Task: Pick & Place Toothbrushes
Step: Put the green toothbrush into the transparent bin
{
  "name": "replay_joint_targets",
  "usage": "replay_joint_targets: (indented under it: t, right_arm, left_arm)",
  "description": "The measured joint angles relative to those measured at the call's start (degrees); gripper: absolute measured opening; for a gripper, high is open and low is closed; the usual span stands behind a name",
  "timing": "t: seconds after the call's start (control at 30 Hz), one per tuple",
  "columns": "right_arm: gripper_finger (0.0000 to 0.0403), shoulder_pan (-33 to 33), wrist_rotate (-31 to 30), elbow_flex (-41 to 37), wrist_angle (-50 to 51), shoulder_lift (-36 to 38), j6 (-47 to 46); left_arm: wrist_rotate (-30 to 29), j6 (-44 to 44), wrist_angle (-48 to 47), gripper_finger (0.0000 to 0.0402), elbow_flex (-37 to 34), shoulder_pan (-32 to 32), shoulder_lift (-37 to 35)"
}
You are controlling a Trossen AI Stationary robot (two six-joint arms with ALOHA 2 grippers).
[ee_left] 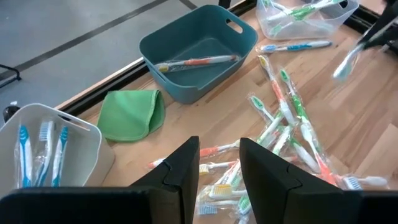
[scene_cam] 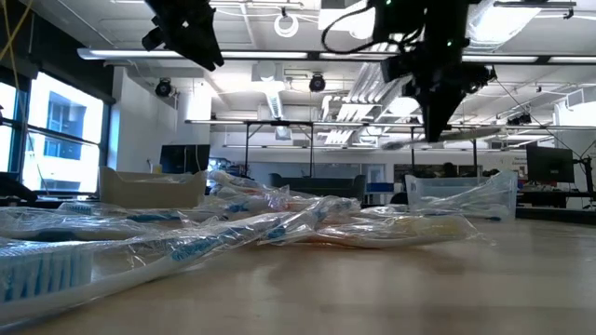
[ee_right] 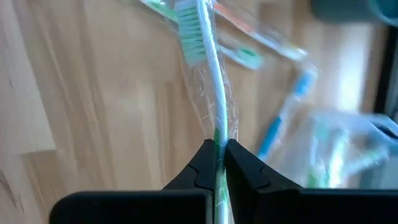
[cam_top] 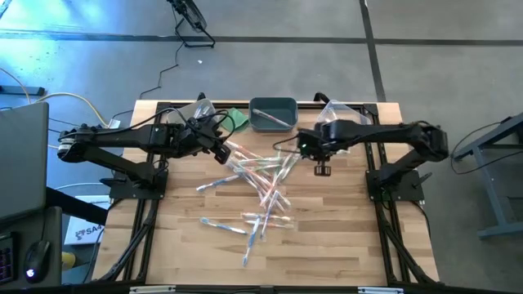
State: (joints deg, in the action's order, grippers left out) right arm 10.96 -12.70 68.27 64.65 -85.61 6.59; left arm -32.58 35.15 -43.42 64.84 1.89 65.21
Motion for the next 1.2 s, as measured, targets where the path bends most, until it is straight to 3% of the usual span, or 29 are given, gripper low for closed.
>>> replay_joint_targets:
  t: [0.27,0.47,1.2]
  right_arm:
    - [0.0008,4.6,-5.7,0.0,1.9,11.6,-1.0]
    - [0.0008,10.3,-7.9,0.0,-0.1,16.0,-2.2]
    - [0.0008,27.1,-6.3,0.0,-11.4,12.3,-6.0]
  left_arm:
    - [0.0,0.1,0.6,0.0113,0.0,0.0,0.0]
    - [0.0,0.1,1.5,0.0113,0.0,0.0,0.0]
    - [-0.1,-0.7,1.2,0.0113,0.0,0.0,0.0]
